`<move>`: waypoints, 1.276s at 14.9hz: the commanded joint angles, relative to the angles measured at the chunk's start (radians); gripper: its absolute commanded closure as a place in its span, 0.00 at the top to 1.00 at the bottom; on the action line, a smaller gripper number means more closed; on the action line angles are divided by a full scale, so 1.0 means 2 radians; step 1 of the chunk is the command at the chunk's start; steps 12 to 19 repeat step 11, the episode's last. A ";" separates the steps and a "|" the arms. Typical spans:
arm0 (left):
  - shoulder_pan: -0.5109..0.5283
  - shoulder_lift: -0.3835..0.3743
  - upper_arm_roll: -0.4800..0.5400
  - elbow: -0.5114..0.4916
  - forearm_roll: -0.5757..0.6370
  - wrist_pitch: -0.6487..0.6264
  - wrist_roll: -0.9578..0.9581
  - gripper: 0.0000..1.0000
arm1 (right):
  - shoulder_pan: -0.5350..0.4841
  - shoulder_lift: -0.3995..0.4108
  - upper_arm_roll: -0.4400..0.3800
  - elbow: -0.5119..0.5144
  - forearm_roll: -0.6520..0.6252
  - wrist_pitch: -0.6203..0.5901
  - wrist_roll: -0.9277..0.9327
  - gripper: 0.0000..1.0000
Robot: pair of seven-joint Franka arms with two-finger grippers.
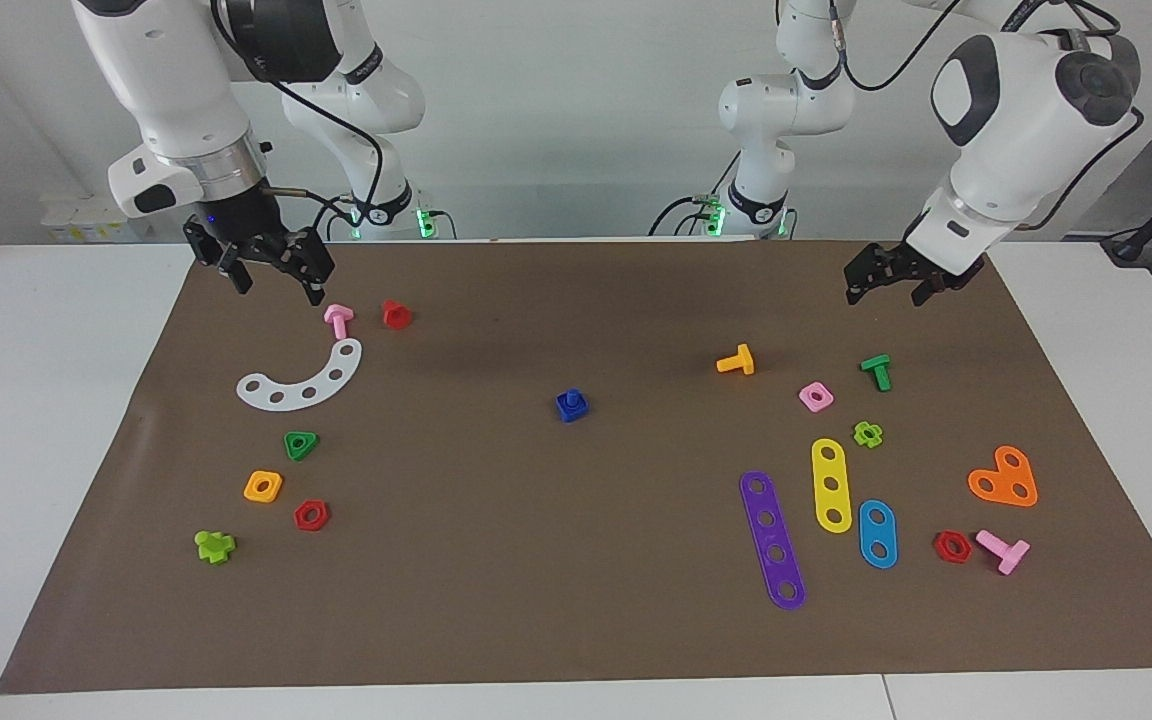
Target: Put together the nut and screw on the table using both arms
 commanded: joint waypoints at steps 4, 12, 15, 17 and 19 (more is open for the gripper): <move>0.004 -0.038 -0.006 0.015 0.052 -0.019 0.002 1.00 | -0.003 -0.014 0.002 -0.015 0.004 -0.004 -0.013 1.00; 0.012 -0.032 -0.004 0.035 0.003 -0.018 0.006 1.00 | -0.002 -0.013 0.002 -0.015 0.004 -0.001 -0.013 1.00; 0.012 -0.032 -0.004 0.035 0.003 -0.018 0.006 1.00 | -0.002 -0.013 0.002 -0.015 0.004 -0.001 -0.013 1.00; 0.012 -0.032 -0.004 0.035 0.003 -0.018 0.006 1.00 | -0.002 -0.013 0.002 -0.015 0.004 -0.001 -0.013 1.00; 0.012 -0.032 -0.004 0.035 0.003 -0.018 0.006 1.00 | -0.002 -0.013 0.002 -0.015 0.004 -0.001 -0.013 1.00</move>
